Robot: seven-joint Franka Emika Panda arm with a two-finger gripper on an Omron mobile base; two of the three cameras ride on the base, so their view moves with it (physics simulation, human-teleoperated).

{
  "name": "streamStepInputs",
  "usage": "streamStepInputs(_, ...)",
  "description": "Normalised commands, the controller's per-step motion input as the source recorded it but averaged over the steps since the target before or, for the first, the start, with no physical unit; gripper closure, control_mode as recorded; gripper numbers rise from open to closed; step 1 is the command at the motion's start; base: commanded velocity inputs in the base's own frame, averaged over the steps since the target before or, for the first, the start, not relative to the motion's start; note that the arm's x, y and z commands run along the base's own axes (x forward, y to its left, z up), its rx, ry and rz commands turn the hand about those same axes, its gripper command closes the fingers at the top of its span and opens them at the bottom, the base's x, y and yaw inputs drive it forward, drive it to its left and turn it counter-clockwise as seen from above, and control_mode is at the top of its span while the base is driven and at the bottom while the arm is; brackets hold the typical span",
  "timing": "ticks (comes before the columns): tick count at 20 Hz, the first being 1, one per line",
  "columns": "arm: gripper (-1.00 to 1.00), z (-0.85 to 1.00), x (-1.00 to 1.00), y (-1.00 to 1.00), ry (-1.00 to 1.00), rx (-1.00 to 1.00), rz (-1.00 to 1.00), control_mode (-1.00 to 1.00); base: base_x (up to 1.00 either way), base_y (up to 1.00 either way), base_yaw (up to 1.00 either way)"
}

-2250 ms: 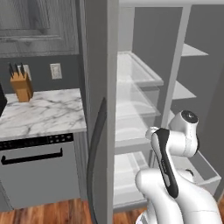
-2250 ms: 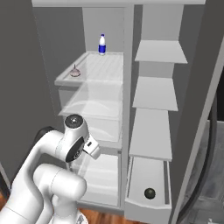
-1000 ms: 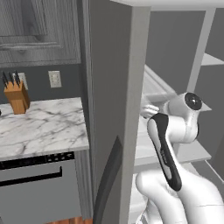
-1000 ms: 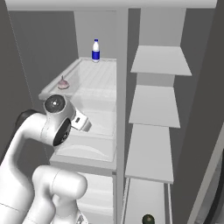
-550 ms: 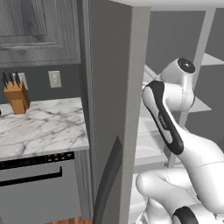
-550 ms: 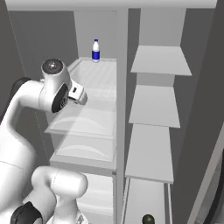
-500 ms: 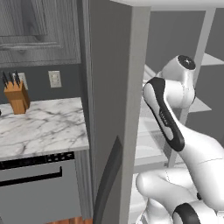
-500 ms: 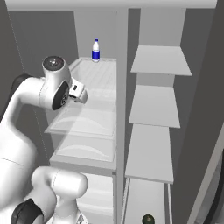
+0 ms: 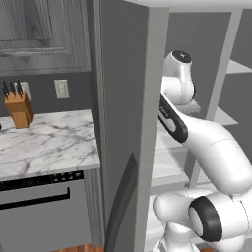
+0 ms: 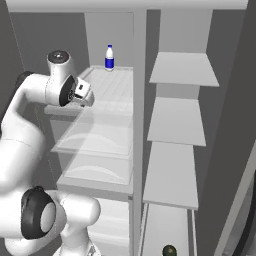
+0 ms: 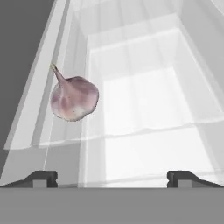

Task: Take the squash and garlic from the fridge shelf and place them in the freezer drawer to begin freezing them.

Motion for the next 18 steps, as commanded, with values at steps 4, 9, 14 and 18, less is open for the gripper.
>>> streamStepInputs(4,-1.0,-0.02,0.81,0.37,0.09,0.0,0.0,-1.0,0.0,0.0,0.0)
streamStepInputs(9,-1.0,-0.18,0.67,0.31,0.11,-0.02,0.0,-1.0,0.0,0.0,0.0)
streamStepInputs(14,-1.0,-0.44,0.48,0.19,0.09,-0.07,0.0,-1.0,0.0,0.0,0.0)
streamStepInputs(18,-1.0,-0.44,0.35,0.16,0.04,-0.07,0.0,-1.0,0.0,0.0,0.0)
